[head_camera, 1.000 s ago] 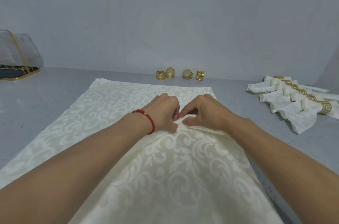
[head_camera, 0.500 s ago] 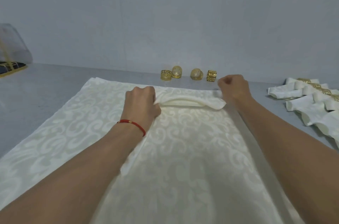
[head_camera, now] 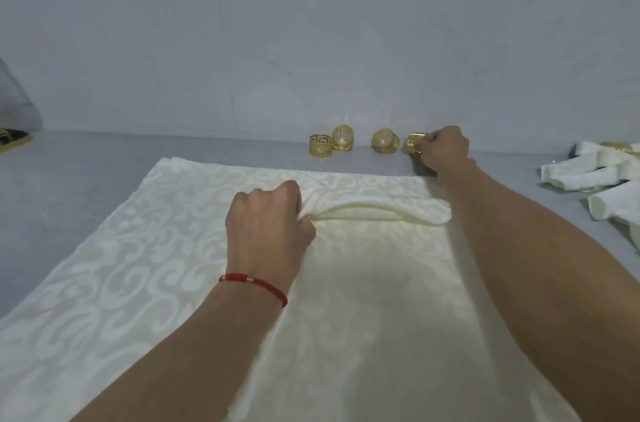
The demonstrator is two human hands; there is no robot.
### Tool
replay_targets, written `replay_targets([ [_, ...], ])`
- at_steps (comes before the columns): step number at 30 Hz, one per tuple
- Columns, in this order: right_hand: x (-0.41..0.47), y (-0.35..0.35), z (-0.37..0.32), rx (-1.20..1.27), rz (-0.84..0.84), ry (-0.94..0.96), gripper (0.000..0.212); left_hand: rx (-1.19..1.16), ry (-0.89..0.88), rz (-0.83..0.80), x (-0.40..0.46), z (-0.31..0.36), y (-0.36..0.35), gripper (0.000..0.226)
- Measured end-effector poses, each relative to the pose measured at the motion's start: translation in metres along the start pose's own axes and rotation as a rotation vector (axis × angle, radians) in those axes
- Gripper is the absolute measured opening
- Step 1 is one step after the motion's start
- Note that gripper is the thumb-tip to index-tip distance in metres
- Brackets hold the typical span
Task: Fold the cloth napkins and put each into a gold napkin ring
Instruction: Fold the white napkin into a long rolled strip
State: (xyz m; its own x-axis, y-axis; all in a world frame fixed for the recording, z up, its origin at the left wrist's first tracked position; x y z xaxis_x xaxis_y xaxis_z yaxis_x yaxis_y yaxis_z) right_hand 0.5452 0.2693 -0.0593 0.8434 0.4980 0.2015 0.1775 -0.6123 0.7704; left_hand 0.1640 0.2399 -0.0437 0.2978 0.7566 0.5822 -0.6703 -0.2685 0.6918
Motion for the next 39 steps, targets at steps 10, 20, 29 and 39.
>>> replay_targets([
  [10, -0.138, 0.125, 0.045, 0.341, -0.026, 0.095, 0.022, -0.149, -0.027, -0.006, -0.003, 0.004, 0.007, 0.022],
  [20, -0.221, 0.110, 0.092, 0.677, -0.142, -0.098, 0.022, -0.130, -0.073, -0.063, -0.006, 0.021, 0.016, 0.027],
  [29, -0.230, 0.108, 0.074, 0.692, -0.265, 0.005, 0.031, -0.283, -0.119, -0.040, -0.013, 0.029, 0.021, 0.018],
  [39, -0.256, 0.126, 0.034, 0.121, -0.267, 0.553, 0.042, -0.309, -0.257, -0.035, -0.021, 0.045, 0.026, 0.024],
])
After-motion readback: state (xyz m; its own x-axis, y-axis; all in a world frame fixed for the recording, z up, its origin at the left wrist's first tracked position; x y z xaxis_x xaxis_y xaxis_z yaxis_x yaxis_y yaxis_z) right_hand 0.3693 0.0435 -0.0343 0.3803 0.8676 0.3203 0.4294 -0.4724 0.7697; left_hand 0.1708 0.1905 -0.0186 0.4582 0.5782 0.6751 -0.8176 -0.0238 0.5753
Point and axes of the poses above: each hand's wrist, its own x-axis towards the middle knuckle, its own y-axis out of the back of the hand, z = x × y, the point moved 8 cm from there along x, towards the middle knuckle, and after that the axes turned 14 degrees about -x, right-handed, at the moved point
